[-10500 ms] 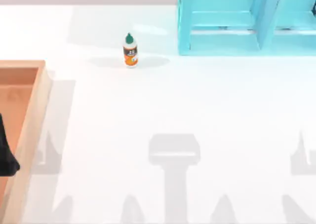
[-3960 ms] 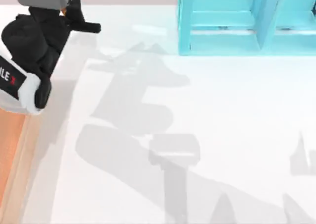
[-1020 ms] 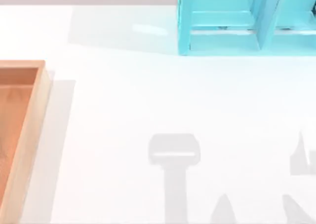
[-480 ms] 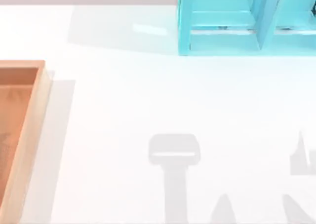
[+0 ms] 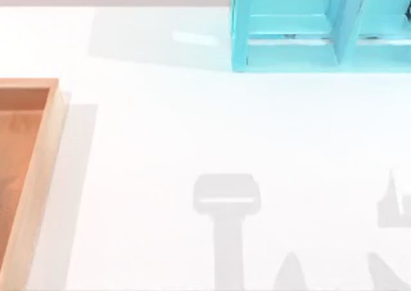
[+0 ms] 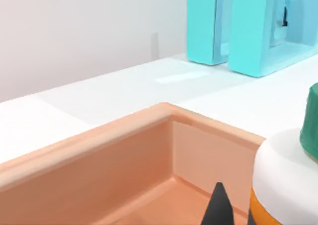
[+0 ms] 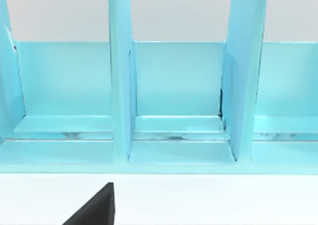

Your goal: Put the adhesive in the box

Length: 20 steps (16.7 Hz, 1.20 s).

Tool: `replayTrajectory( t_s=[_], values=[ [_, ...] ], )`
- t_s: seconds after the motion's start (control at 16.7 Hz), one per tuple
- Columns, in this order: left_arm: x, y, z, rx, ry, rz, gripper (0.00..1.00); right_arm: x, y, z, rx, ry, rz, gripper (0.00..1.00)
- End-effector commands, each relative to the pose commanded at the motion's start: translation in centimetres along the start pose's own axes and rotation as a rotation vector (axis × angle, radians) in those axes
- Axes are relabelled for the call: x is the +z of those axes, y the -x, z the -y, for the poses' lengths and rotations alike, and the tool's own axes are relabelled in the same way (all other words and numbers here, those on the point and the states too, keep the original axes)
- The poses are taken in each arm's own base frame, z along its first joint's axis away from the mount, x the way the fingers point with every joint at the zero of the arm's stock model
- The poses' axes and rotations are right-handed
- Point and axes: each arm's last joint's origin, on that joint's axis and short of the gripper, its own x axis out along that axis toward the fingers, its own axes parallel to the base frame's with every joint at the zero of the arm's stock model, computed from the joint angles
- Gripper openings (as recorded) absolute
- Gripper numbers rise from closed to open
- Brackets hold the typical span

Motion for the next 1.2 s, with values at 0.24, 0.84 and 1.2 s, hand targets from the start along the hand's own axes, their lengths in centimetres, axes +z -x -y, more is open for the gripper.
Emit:
replayTrajectory(
  t_s=[0.24,0.84,1.2],
  values=[
    [0.00,0.00,0.00,0.000,0.000,0.000,0.23,0.00,0.00,0.00,0.000,0.000,0.000,1.00],
    [0.00,0.00,0.00,0.000,0.000,0.000,0.98,0.00,0.00,0.00,0.000,0.000,0.000,1.00],
    [0.00,0.00,0.00,0.000,0.000,0.000,1.00,0.00,0.00,0.00,0.000,0.000,0.000,1.00]
  ],
)
